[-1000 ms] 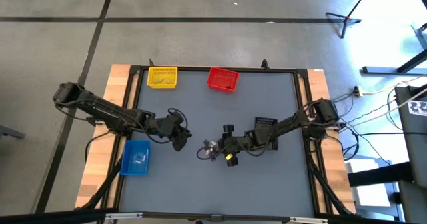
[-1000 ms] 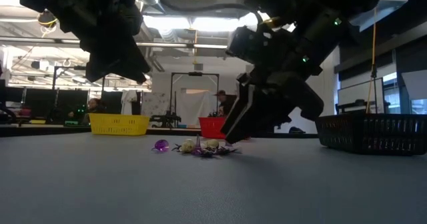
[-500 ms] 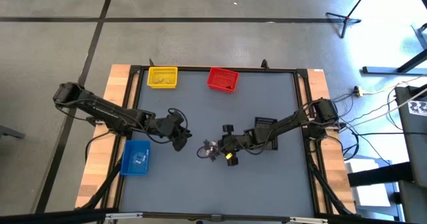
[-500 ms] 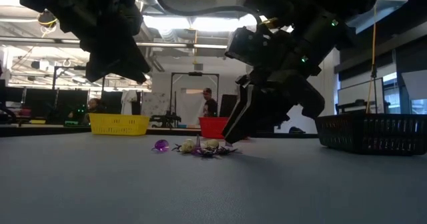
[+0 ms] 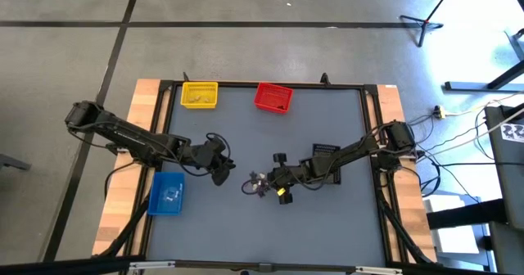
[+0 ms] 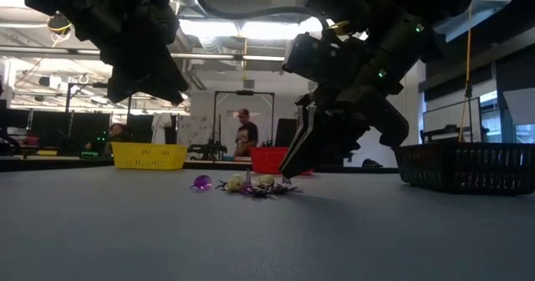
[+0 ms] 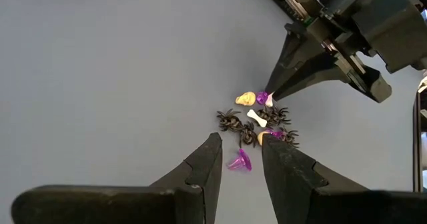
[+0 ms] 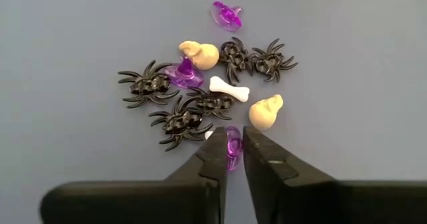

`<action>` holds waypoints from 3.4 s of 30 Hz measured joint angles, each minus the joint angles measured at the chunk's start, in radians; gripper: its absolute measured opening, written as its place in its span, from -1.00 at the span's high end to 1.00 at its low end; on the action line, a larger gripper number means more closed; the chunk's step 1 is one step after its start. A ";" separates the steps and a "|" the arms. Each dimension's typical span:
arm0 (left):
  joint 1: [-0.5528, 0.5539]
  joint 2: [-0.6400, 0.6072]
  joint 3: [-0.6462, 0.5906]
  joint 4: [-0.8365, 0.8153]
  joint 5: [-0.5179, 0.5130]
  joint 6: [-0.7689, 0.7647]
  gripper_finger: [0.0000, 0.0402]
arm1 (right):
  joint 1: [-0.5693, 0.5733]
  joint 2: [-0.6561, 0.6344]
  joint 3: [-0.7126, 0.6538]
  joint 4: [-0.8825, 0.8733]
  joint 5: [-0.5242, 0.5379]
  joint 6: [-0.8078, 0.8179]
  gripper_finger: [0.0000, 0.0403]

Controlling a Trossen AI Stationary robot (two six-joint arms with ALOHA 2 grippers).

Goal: Sort Halloween decoration
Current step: Put the purple hat toy into the black bin

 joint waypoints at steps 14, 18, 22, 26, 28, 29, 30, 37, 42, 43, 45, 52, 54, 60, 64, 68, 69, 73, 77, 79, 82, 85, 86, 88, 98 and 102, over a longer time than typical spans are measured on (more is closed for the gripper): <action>0.000 0.000 0.000 0.000 0.000 0.000 0.51 | 0.000 -0.001 0.000 0.001 0.000 0.000 0.97; 0.000 0.000 0.000 0.000 0.000 0.000 0.51 | 0.000 -0.001 0.000 0.001 0.000 0.000 0.98; 0.000 0.000 0.000 0.000 0.000 0.000 0.51 | 0.000 -0.001 0.000 0.001 0.000 0.000 0.98; 0.000 0.000 0.000 0.000 0.000 0.000 0.51 | 0.000 -0.002 0.000 0.001 0.001 -0.003 0.99; 0.000 0.000 0.000 0.000 0.000 0.000 0.51 | 0.000 -0.002 0.000 0.001 0.002 -0.004 0.99; 0.000 0.000 0.000 0.000 0.000 0.000 0.51 | 0.000 -0.002 0.000 0.000 0.002 -0.004 0.99; 0.000 0.000 0.000 0.000 0.000 0.000 0.51 | 0.000 -0.002 0.000 0.000 0.002 -0.004 0.99; 0.000 0.000 0.000 0.000 0.000 0.000 0.51 | 0.000 -0.038 0.000 -0.019 0.008 -0.006 1.00; 0.000 0.000 0.000 0.000 0.000 0.000 0.51 | 0.000 -0.098 0.000 -0.061 0.008 -0.006 1.00; 0.000 0.000 0.000 0.000 0.000 0.000 0.51 | 0.000 -0.110 0.000 -0.072 0.008 -0.007 1.00; 0.000 0.000 0.000 0.000 0.000 0.000 0.51 | 0.000 -0.136 0.000 -0.100 0.008 -0.010 1.00; 0.000 0.000 0.000 0.000 -0.010 0.000 0.51 | 0.002 -0.234 0.000 -0.243 0.008 -0.015 1.00; 0.000 0.000 0.000 0.001 -0.021 0.000 0.51 | 0.002 -0.263 0.000 -0.291 0.007 -0.015 1.00; 0.000 0.000 0.000 0.023 -0.050 0.000 0.51 | 0.002 -0.344 0.000 -0.420 0.001 0.023 1.00; 0.000 0.000 0.000 0.057 -0.058 0.054 0.51 | 0.002 -0.390 0.000 -0.515 -0.003 0.068 1.00; 0.000 0.000 0.001 0.091 -0.059 0.114 0.51 | 0.002 -0.439 0.000 -0.626 -0.002 0.124 1.00; 0.000 0.000 0.001 0.100 -0.059 0.129 0.51 | 0.002 -0.449 0.000 -0.652 0.000 0.138 1.00; 0.000 0.000 0.001 0.113 -0.060 0.157 0.51 | 0.002 -0.487 0.000 -0.767 0.002 0.195 1.00; 0.000 0.000 0.001 0.113 -0.060 0.157 0.51 | 0.002 -0.502 0.000 -0.911 0.034 0.261 1.00; 0.000 0.000 0.001 0.114 -0.060 0.158 0.51 | 0.002 -0.502 0.000 -0.983 0.066 0.294 1.00; 0.000 0.000 0.001 0.114 -0.060 0.158 0.51 | 0.002 -0.502 0.000 -1.056 0.110 0.334 1.00; 0.000 0.000 0.001 0.113 -0.060 0.158 0.51 | 0.002 -0.502 0.000 -1.093 0.111 0.342 1.00; 0.000 0.000 0.001 0.114 -0.060 0.158 0.51 | 0.002 -0.502 0.000 -1.101 0.102 0.341 1.00; 0.000 0.000 0.001 0.113 -0.060 0.158 0.51 | 0.002 -0.502 -0.001 -1.109 0.086 0.338 1.00; -0.018 0.025 0.001 0.114 0.028 0.186 0.51 | 0.002 -0.502 -0.004 -1.124 0.104 0.337 0.97; -0.048 0.058 0.001 0.141 0.028 0.269 0.51 | 0.002 -0.502 -0.004 -1.124 0.105 0.337 0.83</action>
